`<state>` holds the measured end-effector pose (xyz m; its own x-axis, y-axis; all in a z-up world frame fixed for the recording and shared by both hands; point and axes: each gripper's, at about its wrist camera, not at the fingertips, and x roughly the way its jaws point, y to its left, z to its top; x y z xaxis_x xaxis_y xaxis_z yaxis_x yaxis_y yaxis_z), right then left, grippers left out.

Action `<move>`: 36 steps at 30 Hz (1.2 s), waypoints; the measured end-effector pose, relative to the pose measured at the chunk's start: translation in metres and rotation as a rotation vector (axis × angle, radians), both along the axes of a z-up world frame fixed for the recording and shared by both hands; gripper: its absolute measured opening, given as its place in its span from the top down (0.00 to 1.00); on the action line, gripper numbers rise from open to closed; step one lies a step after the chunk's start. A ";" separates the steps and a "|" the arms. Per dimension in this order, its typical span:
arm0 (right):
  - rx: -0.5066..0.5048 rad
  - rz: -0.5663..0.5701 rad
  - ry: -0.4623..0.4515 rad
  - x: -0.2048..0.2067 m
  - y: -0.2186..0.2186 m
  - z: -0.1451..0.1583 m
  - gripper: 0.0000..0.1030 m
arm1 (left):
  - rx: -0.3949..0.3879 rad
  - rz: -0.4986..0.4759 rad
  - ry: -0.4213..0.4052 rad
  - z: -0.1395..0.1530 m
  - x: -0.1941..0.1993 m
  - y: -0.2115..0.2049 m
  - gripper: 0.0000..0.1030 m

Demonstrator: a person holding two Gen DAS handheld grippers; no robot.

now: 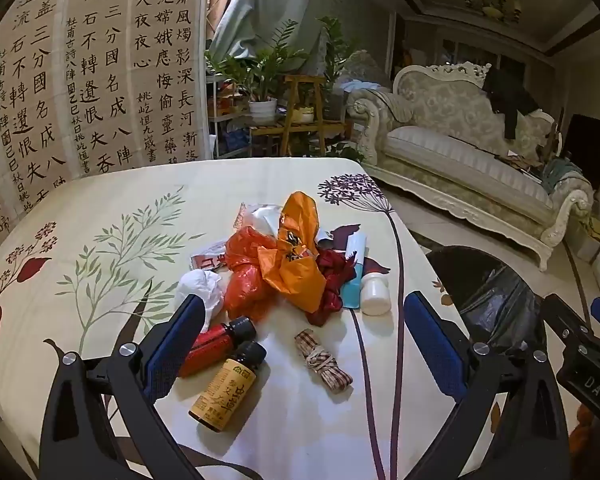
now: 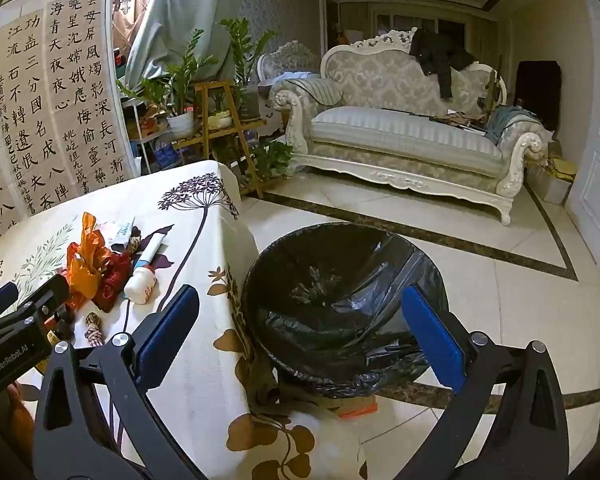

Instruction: Collect trash

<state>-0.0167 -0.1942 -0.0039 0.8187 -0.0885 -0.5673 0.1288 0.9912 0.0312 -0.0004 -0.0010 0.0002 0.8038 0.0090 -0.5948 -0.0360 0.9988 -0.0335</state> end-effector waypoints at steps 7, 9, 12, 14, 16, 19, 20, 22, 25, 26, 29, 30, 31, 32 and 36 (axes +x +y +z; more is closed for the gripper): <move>0.004 -0.001 0.002 -0.001 0.000 0.000 0.04 | -0.017 -0.008 0.008 -0.001 -0.003 -0.002 0.06; 0.002 -0.006 0.000 -0.002 -0.006 0.000 0.04 | -0.018 -0.008 0.008 -0.001 -0.004 -0.003 0.06; 0.001 -0.008 0.000 0.001 -0.006 -0.001 0.04 | -0.017 -0.013 0.003 0.001 -0.005 -0.004 0.06; 0.001 -0.010 -0.001 0.002 -0.007 -0.001 0.04 | -0.016 -0.016 -0.001 0.003 -0.006 -0.004 0.06; 0.003 -0.015 -0.003 -0.001 -0.006 0.001 0.04 | -0.009 -0.014 0.002 0.006 -0.002 -0.006 0.06; 0.001 -0.019 -0.002 -0.003 -0.006 0.002 0.04 | -0.010 -0.015 0.004 0.006 -0.002 -0.006 0.06; 0.003 -0.018 -0.003 -0.003 -0.006 0.001 0.04 | -0.009 -0.015 0.008 0.006 -0.001 -0.006 0.06; 0.003 -0.019 -0.001 -0.003 -0.007 0.001 0.04 | -0.006 -0.015 0.010 0.004 -0.001 -0.006 0.06; 0.003 -0.020 0.001 -0.003 -0.008 0.000 0.04 | -0.007 -0.014 0.015 0.002 -0.001 -0.005 0.06; 0.003 -0.019 0.002 -0.003 -0.008 0.000 0.04 | -0.007 -0.014 0.017 0.002 0.000 -0.005 0.06; 0.001 -0.019 0.001 -0.003 -0.007 -0.001 0.04 | -0.008 -0.012 0.017 0.002 0.000 -0.005 0.06; 0.002 -0.020 0.001 -0.002 -0.008 -0.001 0.04 | -0.009 -0.011 0.019 0.002 0.000 -0.004 0.06; 0.002 -0.020 0.001 -0.002 -0.008 0.000 0.04 | -0.009 -0.010 0.020 0.002 0.001 -0.004 0.06; 0.002 -0.019 0.001 -0.002 -0.008 0.000 0.04 | -0.008 -0.011 0.018 0.002 0.000 -0.004 0.06; 0.001 -0.019 0.002 -0.002 -0.008 0.000 0.04 | -0.008 -0.011 0.018 0.002 0.001 -0.003 0.06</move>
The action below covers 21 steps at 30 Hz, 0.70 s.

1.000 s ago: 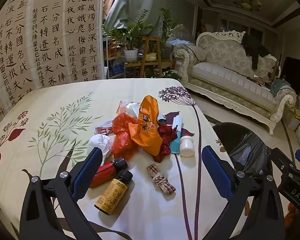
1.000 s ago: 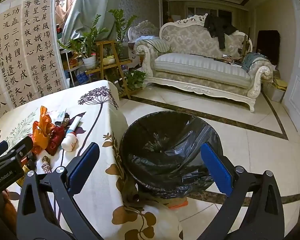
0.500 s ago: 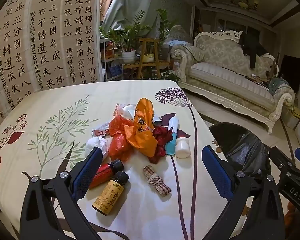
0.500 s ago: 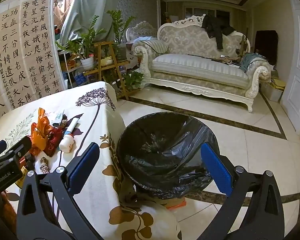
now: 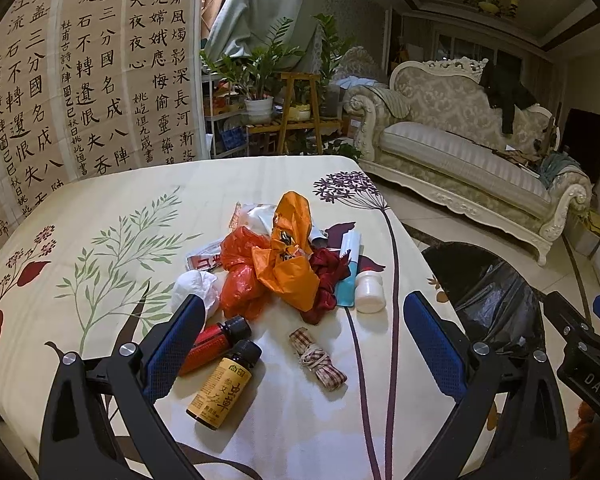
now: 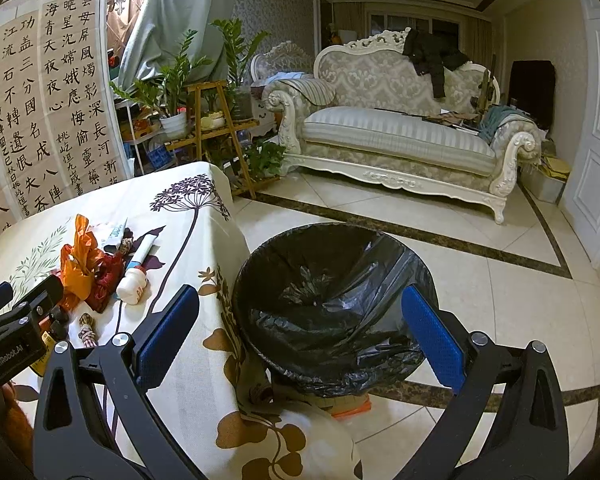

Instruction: Collect trash

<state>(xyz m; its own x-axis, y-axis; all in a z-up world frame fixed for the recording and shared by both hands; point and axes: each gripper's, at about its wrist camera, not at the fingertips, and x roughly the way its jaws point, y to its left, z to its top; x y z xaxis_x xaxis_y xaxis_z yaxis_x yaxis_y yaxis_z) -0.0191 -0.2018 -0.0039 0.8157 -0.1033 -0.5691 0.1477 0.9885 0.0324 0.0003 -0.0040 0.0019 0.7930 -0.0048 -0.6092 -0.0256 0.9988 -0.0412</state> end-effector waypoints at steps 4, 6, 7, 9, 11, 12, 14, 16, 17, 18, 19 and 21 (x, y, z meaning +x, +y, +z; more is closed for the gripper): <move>-0.002 0.000 0.000 0.000 0.000 0.000 0.04 | 0.002 0.002 0.000 0.000 0.000 0.001 0.06; -0.003 0.000 -0.001 0.000 0.000 0.000 0.04 | 0.001 0.001 -0.001 0.000 0.000 0.001 0.06; -0.002 0.000 0.000 0.000 0.000 0.000 0.04 | 0.003 0.001 -0.002 0.000 0.000 0.001 0.06; -0.004 -0.002 0.000 0.001 -0.001 0.000 0.04 | 0.004 0.001 -0.003 0.000 0.000 0.001 0.06; -0.004 -0.002 0.001 0.001 -0.004 0.001 0.04 | 0.004 0.003 -0.003 0.001 0.000 0.002 0.06; -0.005 -0.002 0.000 0.001 -0.003 0.001 0.04 | 0.003 0.002 -0.003 0.001 0.000 0.001 0.06; -0.005 -0.002 0.000 0.001 -0.004 0.001 0.04 | 0.003 0.002 -0.002 0.001 0.000 0.002 0.06; -0.005 -0.001 0.000 0.001 -0.004 0.000 0.04 | 0.005 0.002 -0.003 0.001 -0.001 0.001 0.06; -0.005 -0.002 0.001 0.001 -0.003 0.000 0.04 | 0.005 0.002 -0.003 0.001 -0.001 0.001 0.06; -0.005 -0.001 0.001 0.001 -0.004 0.001 0.04 | 0.006 0.004 -0.002 0.001 -0.001 0.002 0.06; -0.005 -0.002 0.001 0.001 -0.004 0.001 0.04 | 0.008 0.004 -0.001 0.001 -0.001 0.003 0.06; -0.006 -0.002 0.001 0.001 -0.004 0.000 0.04 | 0.010 0.005 0.002 0.002 0.000 0.004 0.06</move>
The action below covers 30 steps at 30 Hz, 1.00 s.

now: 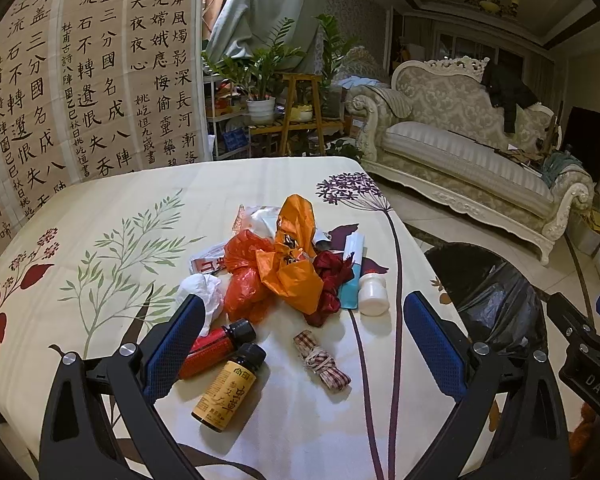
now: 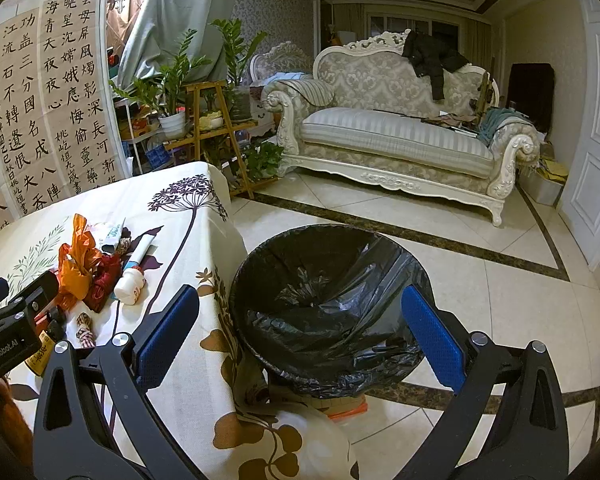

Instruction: Collect trash

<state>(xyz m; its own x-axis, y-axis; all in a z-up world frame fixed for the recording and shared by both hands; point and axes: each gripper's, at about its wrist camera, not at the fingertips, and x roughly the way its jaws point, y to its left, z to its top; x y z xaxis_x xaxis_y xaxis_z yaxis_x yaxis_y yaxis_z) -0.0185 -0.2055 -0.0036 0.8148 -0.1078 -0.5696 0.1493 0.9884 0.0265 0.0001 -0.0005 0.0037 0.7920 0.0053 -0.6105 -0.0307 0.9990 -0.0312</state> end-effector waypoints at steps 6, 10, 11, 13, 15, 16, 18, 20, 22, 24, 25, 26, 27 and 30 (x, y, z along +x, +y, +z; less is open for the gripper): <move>-0.001 0.001 0.001 0.000 -0.001 -0.001 0.04 | 0.002 0.005 0.005 0.001 0.001 0.002 0.06; -0.001 0.001 0.001 0.000 -0.001 0.000 0.04 | 0.003 0.005 0.004 0.001 0.001 0.001 0.06; -0.002 0.001 0.002 0.000 -0.001 0.000 0.04 | 0.002 0.005 0.005 0.001 0.001 0.002 0.06; -0.002 0.001 0.003 0.000 -0.001 0.000 0.04 | 0.002 0.005 0.005 0.000 0.001 0.001 0.06; -0.002 0.001 0.002 0.000 0.000 -0.001 0.04 | 0.003 0.005 0.006 0.001 0.001 0.002 0.06; -0.003 0.000 0.003 0.000 0.001 -0.002 0.04 | 0.003 0.005 0.005 0.000 0.001 0.001 0.06; -0.004 -0.001 0.006 0.000 0.001 -0.002 0.04 | 0.002 0.006 0.006 0.000 0.001 0.002 0.06; -0.005 0.000 0.005 0.000 0.001 -0.002 0.04 | 0.003 0.007 0.005 0.000 0.001 0.001 0.06; -0.004 -0.001 0.005 0.000 0.001 -0.002 0.04 | 0.002 0.006 0.005 -0.001 0.001 0.001 0.06; -0.004 0.000 0.007 0.000 0.001 -0.003 0.04 | 0.003 0.005 0.006 -0.001 0.001 0.001 0.06; -0.003 0.000 0.009 0.000 0.001 -0.004 0.04 | 0.005 0.004 0.007 -0.001 0.001 0.001 0.06; -0.003 0.000 0.011 0.000 0.001 -0.005 0.04 | 0.007 0.005 0.008 -0.001 0.001 0.000 0.06; -0.003 0.001 0.014 0.000 0.002 -0.006 0.04 | 0.009 0.004 0.010 -0.001 0.001 0.001 0.06; -0.002 0.002 0.022 0.001 0.002 -0.007 0.04 | 0.012 0.003 0.017 -0.003 0.002 0.000 0.06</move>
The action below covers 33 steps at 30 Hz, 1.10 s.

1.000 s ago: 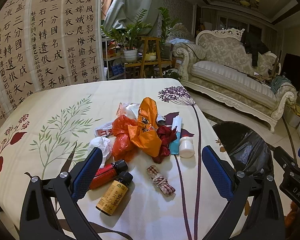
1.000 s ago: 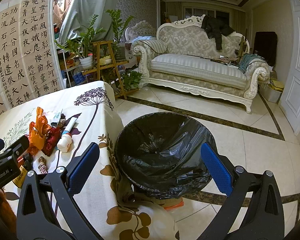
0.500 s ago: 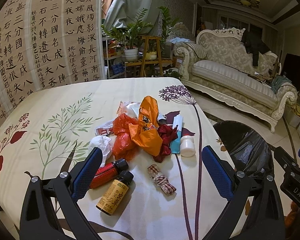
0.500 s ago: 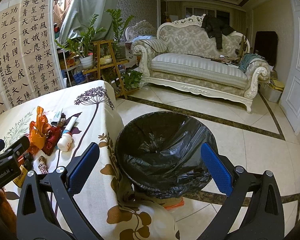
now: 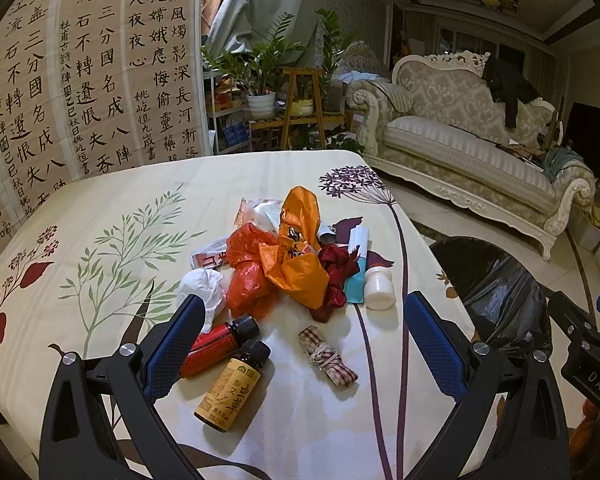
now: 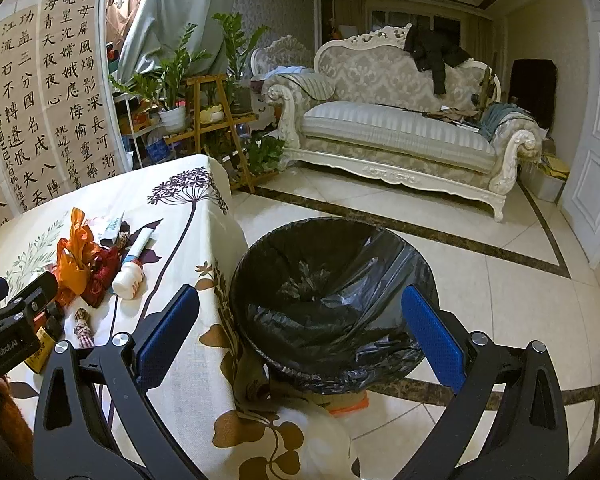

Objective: Collect trash
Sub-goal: 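Grasp the orange plastic bag with the left gripper and lift it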

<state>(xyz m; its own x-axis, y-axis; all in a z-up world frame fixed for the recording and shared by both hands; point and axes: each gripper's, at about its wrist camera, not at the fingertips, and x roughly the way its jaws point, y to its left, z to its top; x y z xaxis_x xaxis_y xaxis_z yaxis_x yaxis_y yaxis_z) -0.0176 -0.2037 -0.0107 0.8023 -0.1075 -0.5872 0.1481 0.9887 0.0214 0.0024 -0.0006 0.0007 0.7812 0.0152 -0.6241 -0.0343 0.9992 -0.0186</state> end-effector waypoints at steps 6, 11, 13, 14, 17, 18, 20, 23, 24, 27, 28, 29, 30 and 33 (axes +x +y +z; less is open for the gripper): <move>0.011 0.004 0.023 0.007 0.002 -0.003 0.04 | -0.009 0.008 0.011 -0.004 0.003 0.006 0.07; 0.012 0.013 0.034 0.011 0.004 -0.006 0.05 | 0.000 0.031 0.020 -0.004 0.011 0.015 0.07; 0.013 0.009 0.037 0.013 0.004 -0.007 0.07 | 0.005 0.033 0.024 -0.004 0.014 0.017 0.12; 0.016 0.007 0.041 0.014 0.004 -0.008 0.09 | 0.013 0.036 0.023 -0.004 0.017 0.018 0.17; 0.037 0.008 0.060 0.018 0.000 -0.010 0.19 | 0.002 0.026 0.043 -0.004 0.026 0.018 0.32; 0.040 0.009 0.063 0.019 -0.001 -0.011 0.19 | -0.001 0.028 0.047 -0.005 0.029 0.019 0.32; 0.036 0.007 0.066 0.021 -0.002 -0.012 0.19 | 0.008 0.025 0.049 -0.006 0.033 0.016 0.32; 0.043 0.007 0.071 0.025 -0.004 -0.015 0.19 | 0.029 0.019 0.051 -0.008 0.041 0.010 0.32; 0.046 0.007 0.074 0.026 -0.005 -0.015 0.19 | 0.035 0.019 0.055 -0.009 0.043 0.008 0.32; 0.053 0.010 0.082 0.030 -0.007 -0.018 0.19 | 0.069 0.025 0.073 -0.014 0.053 0.004 0.32; 0.055 0.013 0.084 0.032 -0.006 -0.019 0.19 | 0.079 0.026 0.081 -0.017 0.056 0.003 0.35; 0.056 0.016 0.085 0.033 -0.006 -0.020 0.19 | 0.085 0.027 0.087 -0.018 0.059 0.002 0.38; 0.056 0.019 0.087 0.034 -0.006 -0.020 0.19 | 0.086 0.024 0.093 -0.020 0.060 0.002 0.44; 0.059 0.027 0.089 0.036 -0.004 -0.021 0.19 | 0.046 -0.013 0.116 -0.024 0.062 0.004 0.59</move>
<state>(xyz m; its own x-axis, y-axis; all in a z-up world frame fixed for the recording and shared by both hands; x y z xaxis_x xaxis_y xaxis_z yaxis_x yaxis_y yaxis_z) 0.0182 -0.2076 -0.0318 0.7487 -0.0495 -0.6611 0.1252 0.9898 0.0678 0.0647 0.0034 -0.0228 0.7044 0.0367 -0.7088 -0.0210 0.9993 0.0308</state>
